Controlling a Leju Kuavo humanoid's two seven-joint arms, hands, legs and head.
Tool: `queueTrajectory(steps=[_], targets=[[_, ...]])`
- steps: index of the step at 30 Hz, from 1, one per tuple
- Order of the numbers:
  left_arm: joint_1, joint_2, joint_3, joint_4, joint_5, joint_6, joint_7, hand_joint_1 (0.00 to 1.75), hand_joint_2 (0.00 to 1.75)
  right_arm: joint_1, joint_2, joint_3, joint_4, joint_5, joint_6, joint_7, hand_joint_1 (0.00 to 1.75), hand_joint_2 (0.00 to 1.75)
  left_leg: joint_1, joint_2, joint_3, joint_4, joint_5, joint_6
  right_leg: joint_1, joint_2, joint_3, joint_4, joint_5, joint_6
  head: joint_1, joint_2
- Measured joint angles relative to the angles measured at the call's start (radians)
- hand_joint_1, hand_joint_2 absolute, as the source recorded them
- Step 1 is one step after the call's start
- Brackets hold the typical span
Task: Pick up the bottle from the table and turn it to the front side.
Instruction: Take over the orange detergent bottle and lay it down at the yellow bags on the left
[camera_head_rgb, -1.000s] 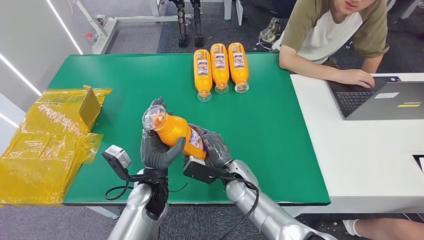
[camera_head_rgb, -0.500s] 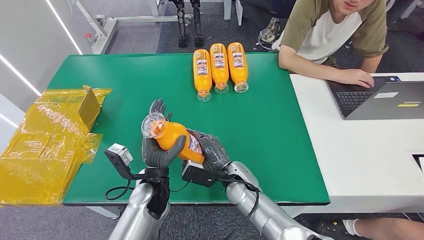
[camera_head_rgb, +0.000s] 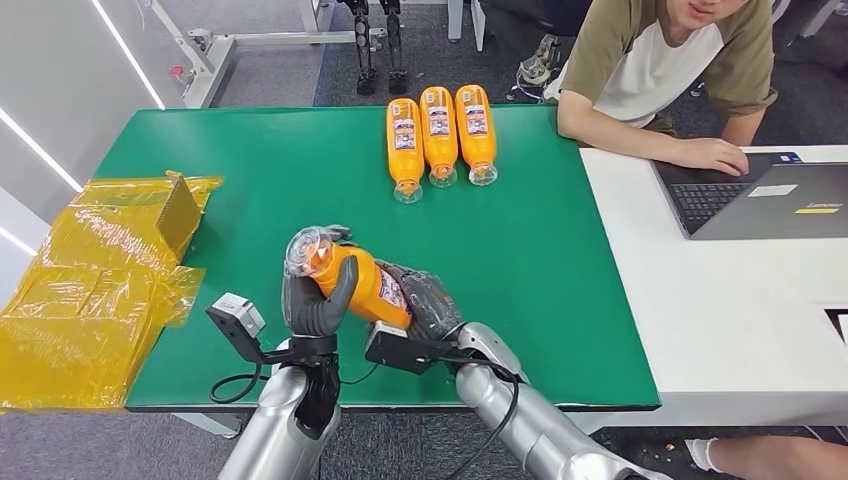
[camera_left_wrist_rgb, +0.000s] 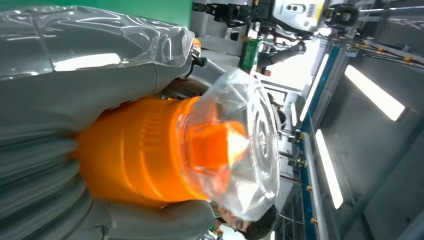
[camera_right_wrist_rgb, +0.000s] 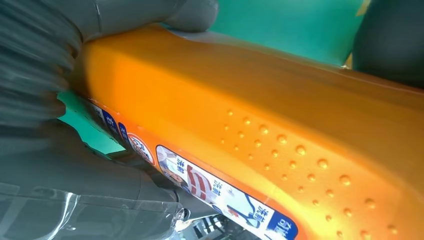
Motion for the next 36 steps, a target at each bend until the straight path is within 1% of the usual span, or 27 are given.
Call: queueTrajectory(steps=[2, 3, 4, 6, 7, 8, 10, 12, 17, 19, 22, 25, 28, 30, 32, 36], targets=[[-0.001, -0.001, 0.000, 0.005, 0.006, 0.000, -0.006, 1.75, 1.75, 0.003, -0.002, 0.000, 0.000, 0.003, -0.003, 0.000, 1.75, 1.75, 0.000, 0.000, 0.000, 0.000, 0.000, 0.000, 0.000, 0.000, 0.000, 0.000, 0.000, 0.000, 0.000, 0.000], [-0.002, -0.001, 0.000, 0.008, 0.010, 0.000, -0.009, 1.75, 1.75, 0.004, -0.003, -0.001, 0.000, 0.006, -0.006, -0.001, 1.69, 1.75, 0.000, 0.000, 0.000, 0.000, 0.000, 0.000, 0.000, 0.000, 0.000, 0.000, 0.000, 0.000, 0.000, 0.000], [-0.003, -0.002, 0.000, 0.011, 0.013, 0.000, -0.012, 1.75, 1.75, 0.006, -0.004, -0.001, 0.000, 0.009, -0.009, -0.001, 1.29, 1.75, 0.000, 0.000, 0.000, 0.000, 0.000, 0.000, 0.000, 0.000, 0.000, 0.000, 0.000, 0.000, 0.000, 0.000], [-0.006, -0.002, -0.001, 0.019, 0.020, 0.002, -0.016, 1.75, 1.75, 0.009, -0.004, -0.002, 0.000, 0.018, -0.029, 0.002, 0.41, 1.75, 0.000, 0.000, 0.000, 0.000, 0.000, 0.000, 0.000, 0.000, 0.000, 0.000, 0.000, 0.000, 0.000, 0.000], [-0.010, -0.003, -0.001, 0.024, 0.023, 0.005, -0.017, 1.75, 1.75, 0.013, -0.004, -0.002, -0.001, 0.024, -0.049, 0.005, 0.03, 1.75, 0.000, 0.000, 0.000, 0.000, 0.000, 0.000, 0.000, 0.000, 0.000, 0.000, 0.000, 0.000, 0.000, 0.000], [-0.016, -0.004, -0.002, 0.029, 0.026, 0.008, -0.018, 1.75, 1.75, 0.016, -0.003, -0.003, -0.002, 0.030, -0.076, 0.009, 0.00, 1.75, 0.000, 0.000, 0.000, 0.000, 0.000, 0.000, 0.000, 0.000, 0.000, 0.000, 0.000, 0.000, 0.000, 0.000], [-0.030, -0.007, -0.004, 0.039, 0.031, 0.020, -0.018, 1.75, 1.75, 0.025, 0.002, -0.005, -0.008, 0.027, -0.135, 0.012, 0.00, 1.75, 0.000, 0.000, 0.000, 0.000, 0.000, 0.000, 0.000, 0.000, 0.000, 0.000, 0.000, 0.000, 0.000, 0.000], [-0.044, -0.011, -0.006, 0.049, 0.033, 0.037, -0.018, 1.75, 1.75, 0.035, 0.013, -0.014, -0.016, -0.005, -0.193, -0.002, 0.00, 1.75, 0.000, 0.000, 0.000, 0.000, 0.000, 0.000, 0.000, 0.000, 0.000, 0.000, 0.000, 0.000, 0.000, 0.000], [-0.058, -0.013, -0.012, 0.055, 0.032, 0.104, -0.018, 1.75, 1.75, 0.070, 0.051, -0.060, -0.062, -0.124, -0.350, -0.099, 0.00, 1.75, 0.000, 0.000, 0.000, -0.001, 0.000, 0.000, 0.000, 0.000, 0.000, 0.000, 0.000, 0.000, 0.000, 0.000], [-0.058, -0.013, -0.012, 0.039, 0.017, 0.166, -0.018, 1.75, 1.75, 0.090, 0.062, -0.073, -0.100, -0.162, -0.397, -0.127, 0.00, 1.75, 0.000, 0.000, -0.001, -0.001, 0.000, 0.000, 0.000, 0.000, 0.000, 0.000, 0.000, 0.000, 0.000, 0.000], [-0.044, -0.003, -0.012, -0.044, -0.044, 0.349, -0.018, 1.75, 1.75, 0.134, 0.071, -0.079, -0.179, -0.209, -0.450, -0.151, 0.00, 1.75, 0.000, 0.000, -0.001, -0.001, 0.000, 0.000, 0.000, -0.001, 0.000, 0.000, 0.000, 0.000, 0.000, 0.000], [-0.022, 0.026, -0.011, -0.150, -0.135, 0.531, -0.019, 1.75, 1.75, 0.190, 0.071, -0.080, -0.279, -0.269, -0.471, -0.170, 0.00, 1.75, 0.000, -0.001, -0.002, -0.001, 0.000, 0.000, 0.000, -0.001, 0.000, 0.000, -0.001, -0.001, 0.000, 0.000], [-0.005, 0.067, 0.000, -0.223, -0.232, 0.636, -0.018, 1.75, 1.75, 0.250, 0.071, -0.082, -0.374, -0.346, -0.476, -0.189, 0.00, 1.75, 0.000, -0.001, -0.002, -0.002, 0.000, -0.001, 0.000, -0.002, 0.000, 0.000, -0.002, -0.002, 0.000, 0.000], [0.005, 0.097, 0.013, -0.255, -0.290, 0.665, -0.014, 1.75, 1.75, 0.289, 0.068, -0.085, -0.441, -0.392, -0.479, -0.195, 0.00, 1.75, 0.000, -0.001, -0.001, -0.002, 0.000, -0.001, 0.000, -0.002, 0.000, 0.000, -0.002, -0.002, 0.000, 0.000], [0.007, 0.131, 0.025, -0.270, -0.342, 0.669, -0.002, 1.75, 1.75, 0.327, 0.062, -0.090, -0.515, -0.419, -0.481, -0.197, 0.00, 1.75, 0.000, -0.001, -0.001, -0.002, 0.000, -0.001, 0.000, -0.002, 0.000, 0.000, -0.002, -0.002, 0.001, 0.000], [-0.009, 0.204, 0.046, -0.263, -0.458, 0.690, 0.034, 1.75, 1.75, 0.394, 0.047, -0.108, -0.647, -0.424, -0.481, -0.200, 0.00, 1.75, 0.000, -0.001, -0.001, -0.002, 0.000, -0.001, 0.000, -0.002, 0.000, 0.000, -0.002, -0.002, 0.001, 0.000]])
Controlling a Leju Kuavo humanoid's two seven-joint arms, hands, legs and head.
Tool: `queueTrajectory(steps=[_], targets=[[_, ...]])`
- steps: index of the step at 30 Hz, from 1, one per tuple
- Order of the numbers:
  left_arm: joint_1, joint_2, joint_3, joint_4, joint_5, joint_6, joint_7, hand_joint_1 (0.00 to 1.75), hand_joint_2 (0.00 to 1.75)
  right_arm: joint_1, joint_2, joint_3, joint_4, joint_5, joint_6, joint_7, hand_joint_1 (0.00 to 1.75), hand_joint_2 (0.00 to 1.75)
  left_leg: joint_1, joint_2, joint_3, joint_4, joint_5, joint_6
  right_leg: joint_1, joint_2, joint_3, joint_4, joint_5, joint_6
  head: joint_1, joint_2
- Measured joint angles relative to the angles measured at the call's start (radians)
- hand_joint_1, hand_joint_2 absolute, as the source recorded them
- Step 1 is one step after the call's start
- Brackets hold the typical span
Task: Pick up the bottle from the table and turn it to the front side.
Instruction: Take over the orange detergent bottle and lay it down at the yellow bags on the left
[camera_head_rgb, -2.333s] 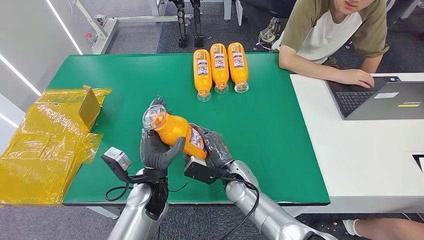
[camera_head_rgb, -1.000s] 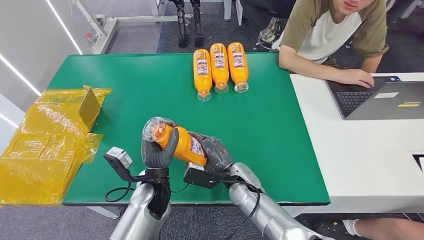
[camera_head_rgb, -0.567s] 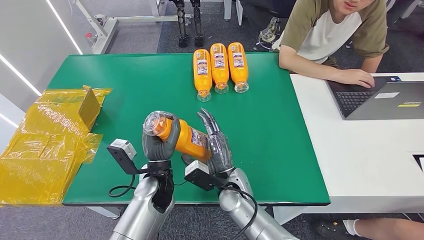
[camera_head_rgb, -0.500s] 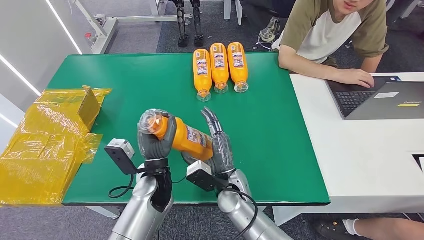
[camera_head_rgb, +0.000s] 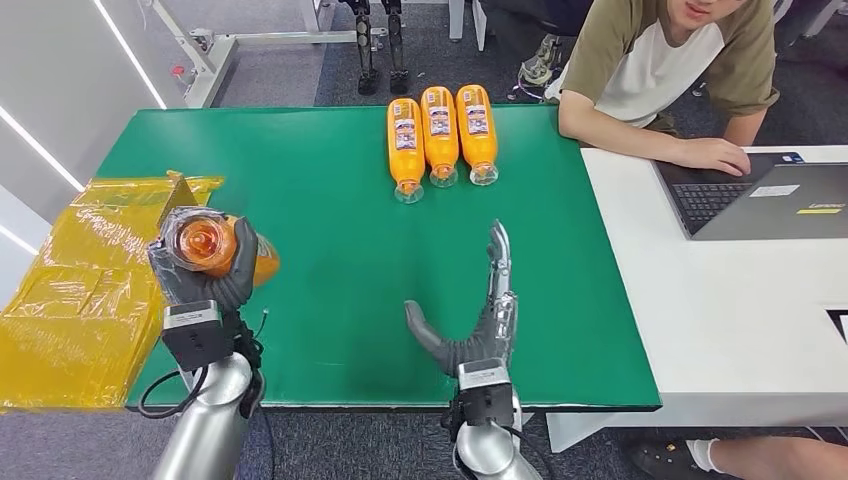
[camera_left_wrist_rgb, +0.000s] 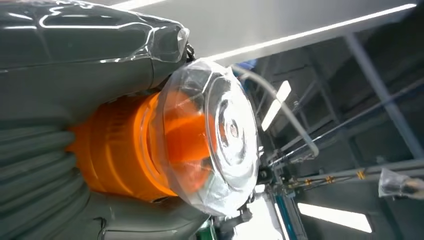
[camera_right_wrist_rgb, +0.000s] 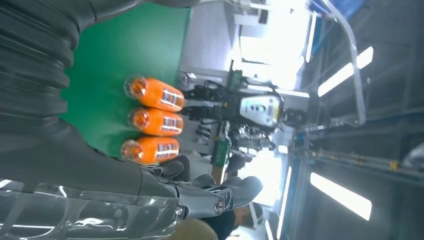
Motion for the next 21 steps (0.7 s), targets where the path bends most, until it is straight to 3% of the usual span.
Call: queueTrajectory(steps=[6, 10, 14, 21], targets=[[-0.124, 0.105, 0.027, 0.150, -0.130, -0.005, 0.036, 1.75, 1.75, 0.073, -0.020, -0.027, -0.143, -0.035, 0.000, 0.000, 0.00, 1.75, 0.000, 0.000, 0.000, 0.000, 0.001, -0.001, 0.000, 0.000, 0.000, 0.000, 0.000, 0.000, 0.000, 0.000], [-0.246, 0.168, 0.028, 0.352, -0.402, 0.037, 0.194, 1.75, 1.75, 0.108, -0.035, -0.024, -0.206, -0.117, 0.002, 0.000, 0.00, 1.75, 0.000, 0.001, 0.001, 0.000, 0.001, -0.002, 0.000, 0.002, 0.000, 0.002, 0.001, -0.001, 0.000, 0.000], [-0.298, 0.209, 0.028, 0.476, -0.657, 0.042, 0.342, 1.75, 1.75, 0.119, -0.040, -0.018, -0.242, -0.111, 0.001, 0.000, 0.00, 1.75, 0.000, 0.002, 0.001, 0.000, 0.001, -0.002, 0.000, 0.003, -0.001, 0.002, 0.001, -0.002, 0.000, 0.000], [-0.350, 0.243, 0.028, 0.656, -0.838, 0.030, 0.527, 1.75, 1.75, 0.131, -0.041, -0.017, -0.282, -0.085, 0.001, 0.000, 0.00, 1.75, 0.000, 0.002, 0.001, -0.001, 0.001, -0.003, 0.000, 0.003, -0.001, 0.002, 0.001, -0.002, 0.000, 0.000]])
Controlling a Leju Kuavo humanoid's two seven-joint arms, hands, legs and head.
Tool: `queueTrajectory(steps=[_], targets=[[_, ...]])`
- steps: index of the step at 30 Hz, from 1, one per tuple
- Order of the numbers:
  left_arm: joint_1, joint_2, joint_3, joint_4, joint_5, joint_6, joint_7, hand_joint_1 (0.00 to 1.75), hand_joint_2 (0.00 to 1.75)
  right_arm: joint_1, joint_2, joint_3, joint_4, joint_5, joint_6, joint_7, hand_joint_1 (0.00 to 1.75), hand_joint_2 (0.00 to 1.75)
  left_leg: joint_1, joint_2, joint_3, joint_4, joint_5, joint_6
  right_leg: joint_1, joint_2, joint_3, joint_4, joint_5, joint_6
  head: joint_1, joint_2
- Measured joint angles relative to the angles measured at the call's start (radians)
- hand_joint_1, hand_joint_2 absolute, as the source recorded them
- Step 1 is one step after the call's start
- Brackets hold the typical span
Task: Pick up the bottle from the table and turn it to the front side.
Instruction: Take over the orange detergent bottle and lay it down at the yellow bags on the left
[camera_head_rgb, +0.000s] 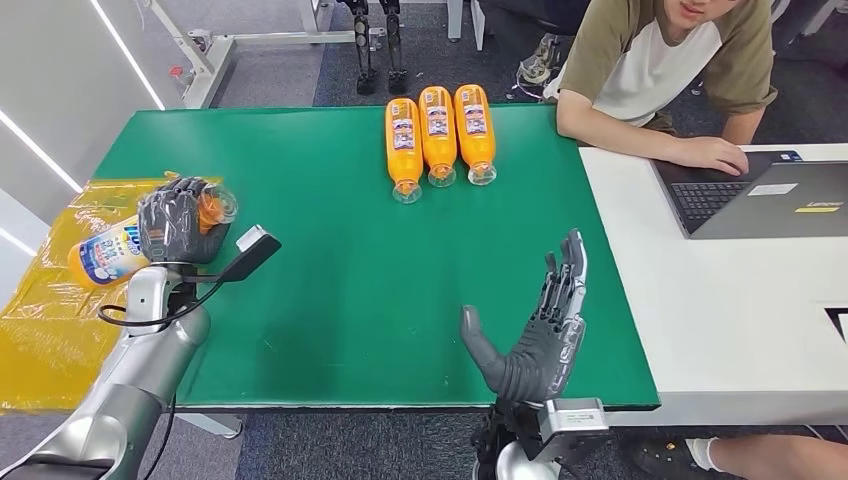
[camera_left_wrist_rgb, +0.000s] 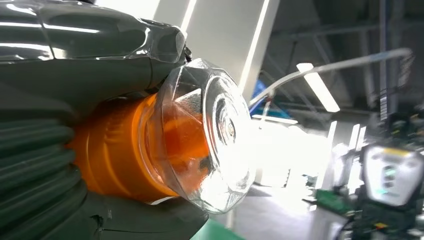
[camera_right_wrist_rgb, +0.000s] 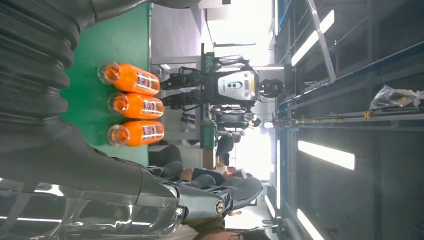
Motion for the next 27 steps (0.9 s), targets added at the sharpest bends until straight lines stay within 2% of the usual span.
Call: queueTrajectory(steps=[3, 7, 16, 27], targets=[[-0.005, 0.008, 0.000, 0.039, -0.035, -0.014, 0.059, 1.75, 1.75, 0.001, 0.000, 0.000, -0.005, 0.001, 0.000, 0.000, 0.00, 1.75, 0.000, 0.000, 0.000, 0.000, 0.000, 0.000, 0.000, 0.000, 0.000, 0.000, 0.000, 0.000, 0.000, 0.000], [-0.005, 0.017, 0.000, 0.075, -0.063, -0.048, 0.081, 1.75, 1.75, 0.000, 0.000, 0.000, -0.005, -0.015, 0.000, 0.000, 0.00, 1.75, 0.000, 0.000, -0.001, 0.000, 0.000, 0.000, 0.000, 0.000, 0.000, 0.000, 0.000, 0.000, 0.000, 0.000], [0.046, 0.024, -0.005, 0.124, -0.132, -0.182, 0.048, 1.75, 1.75, -0.015, 0.000, 0.010, 0.004, -0.055, 0.010, 0.000, 0.00, 1.75, 0.000, -0.001, -0.001, 0.000, 0.000, 0.000, 0.000, -0.001, 0.000, 0.000, -0.001, 0.000, 0.000, 0.000], [0.102, 0.022, -0.007, 0.138, -0.133, -0.207, 0.013, 1.75, 1.75, -0.039, 0.000, 0.026, 0.038, -0.068, 0.042, 0.000, 0.00, 1.75, 0.000, -0.001, -0.001, -0.001, 0.000, -0.001, 0.000, -0.001, 0.000, 0.000, -0.001, 0.000, 0.000, 0.000]])
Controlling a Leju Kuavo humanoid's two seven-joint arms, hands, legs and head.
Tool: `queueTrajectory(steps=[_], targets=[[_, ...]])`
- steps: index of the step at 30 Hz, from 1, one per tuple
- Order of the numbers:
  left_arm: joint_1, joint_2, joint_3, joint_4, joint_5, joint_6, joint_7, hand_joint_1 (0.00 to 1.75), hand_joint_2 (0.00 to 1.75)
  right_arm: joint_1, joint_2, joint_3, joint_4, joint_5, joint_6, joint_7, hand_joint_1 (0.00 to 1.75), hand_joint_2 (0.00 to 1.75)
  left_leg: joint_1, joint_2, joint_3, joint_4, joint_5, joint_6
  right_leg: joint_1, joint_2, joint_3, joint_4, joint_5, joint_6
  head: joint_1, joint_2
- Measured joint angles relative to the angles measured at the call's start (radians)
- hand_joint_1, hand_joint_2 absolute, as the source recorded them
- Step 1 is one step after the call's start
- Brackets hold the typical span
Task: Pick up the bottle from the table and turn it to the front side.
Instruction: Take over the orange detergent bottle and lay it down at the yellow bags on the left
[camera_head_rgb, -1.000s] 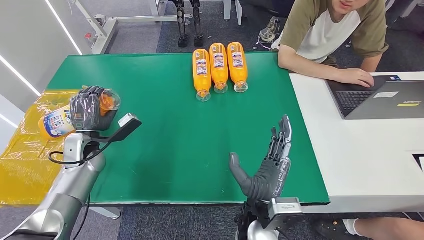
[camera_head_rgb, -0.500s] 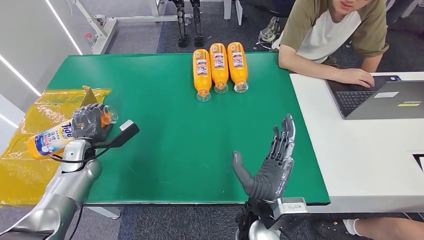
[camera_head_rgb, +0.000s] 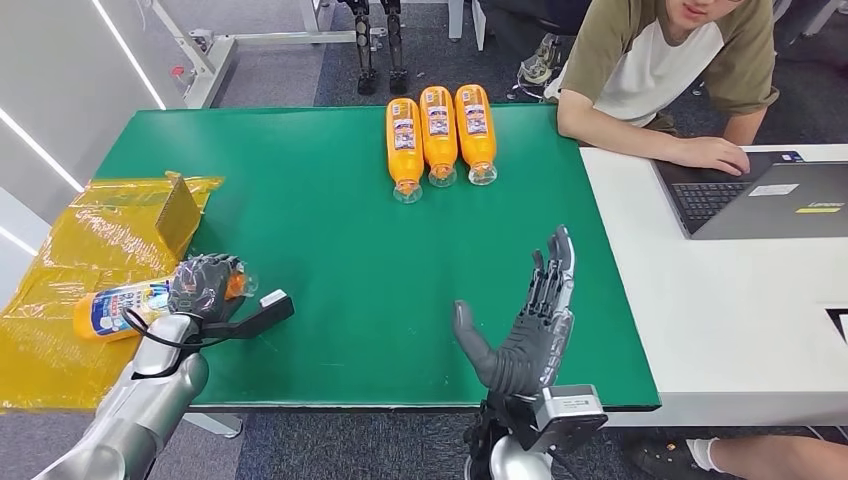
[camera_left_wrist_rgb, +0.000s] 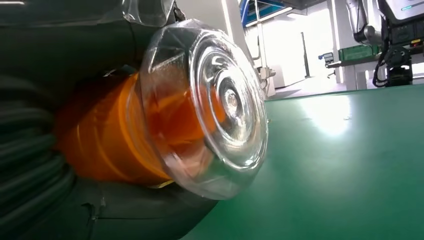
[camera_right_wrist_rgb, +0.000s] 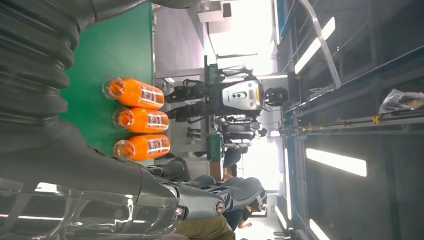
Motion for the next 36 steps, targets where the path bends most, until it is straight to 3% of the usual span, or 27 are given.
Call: queueTrajectory(steps=[2, 3, 6, 7, 8, 14, 24, 32, 36], targets=[[0.004, -0.001, 0.000, 0.001, -0.002, -0.001, 0.003, 1.75, 1.75, -0.006, 0.000, 0.004, 0.009, 0.000, 0.005, 0.000, 0.00, 1.75, 0.000, 0.000, 0.000, 0.000, 0.000, 0.000, 0.000, 0.000, 0.000, 0.000, 0.000, 0.000, 0.000, 0.000], [0.006, -0.002, 0.000, 0.001, -0.003, -0.002, 0.004, 1.64, 1.75, -0.009, 0.000, 0.005, 0.013, 0.000, 0.007, 0.000, 0.00, 1.75, 0.000, 0.000, 0.000, 0.000, 0.000, 0.000, 0.000, 0.000, 0.000, 0.000, 0.000, 0.000, 0.000, 0.000], [0.012, -0.003, 0.000, 0.001, 0.009, -0.008, -0.004, 0.39, 1.75, -0.015, 0.002, 0.008, 0.022, 0.000, 0.011, 0.000, 0.00, 1.75, 0.000, 0.000, 0.001, 0.000, 0.000, 0.000, 0.000, 0.000, 0.000, 0.000, 0.000, 0.000, 0.000, 0.000], [0.014, -0.004, 0.000, 0.001, 0.023, -0.019, -0.015, 0.05, 1.75, -0.017, 0.002, 0.008, 0.026, 0.000, 0.013, 0.000, 0.00, 1.75, 0.000, 0.000, 0.001, -0.001, 0.000, 0.000, 0.000, 0.000, 0.000, 0.000, 0.000, 0.000, 0.000, 0.000], [0.018, -0.006, 0.002, 0.002, 0.044, -0.037, -0.031, 0.00, 1.75, -0.019, 0.003, 0.009, 0.029, 0.000, 0.016, 0.000, 0.00, 1.75, 0.000, 0.000, 0.001, -0.001, 0.000, 0.000, 0.000, 0.000, 0.000, 0.000, 0.000, 0.000, 0.000, 0.000], [0.014, -0.020, 0.079, 0.003, 0.234, -0.264, -0.228, 0.00, 1.75, -0.042, 0.012, 0.007, 0.053, -0.006, 0.055, 0.000, 0.00, 1.75, -0.001, -0.001, 0.003, -0.002, 0.001, -0.001, -0.001, -0.002, 0.002, 0.001, -0.001, -0.001, 0.000, 0.000], [-0.017, -0.012, 0.230, 0.003, 0.409, -0.576, -0.426, 0.00, 1.75, -0.071, 0.029, -0.003, 0.087, -0.006, 0.090, 0.000, 0.00, 1.75, 0.000, -0.004, 0.005, -0.003, 0.003, -0.004, -0.001, -0.004, 0.004, 0.002, -0.001, -0.002, 0.000, 0.000], [0.002, 0.026, 0.298, -0.019, 0.515, -0.683, -0.569, 0.00, 1.75, -0.063, 0.030, -0.011, 0.089, 0.003, 0.094, 0.000, 0.00, 1.75, 0.000, -0.003, 0.005, -0.003, 0.003, -0.005, 0.000, -0.002, 0.002, 0.002, -0.001, -0.002, 0.000, 0.000], [0.051, 0.041, 0.300, -0.128, 0.701, -0.702, -0.589, 0.00, 1.75, -0.051, 0.029, -0.020, 0.083, 0.013, 0.094, 0.000, 0.00, 1.75, 0.000, -0.002, 0.005, -0.003, 0.002, -0.007, 0.000, -0.001, 0.001, 0.002, -0.001, -0.003, 0.000, 0.000]])
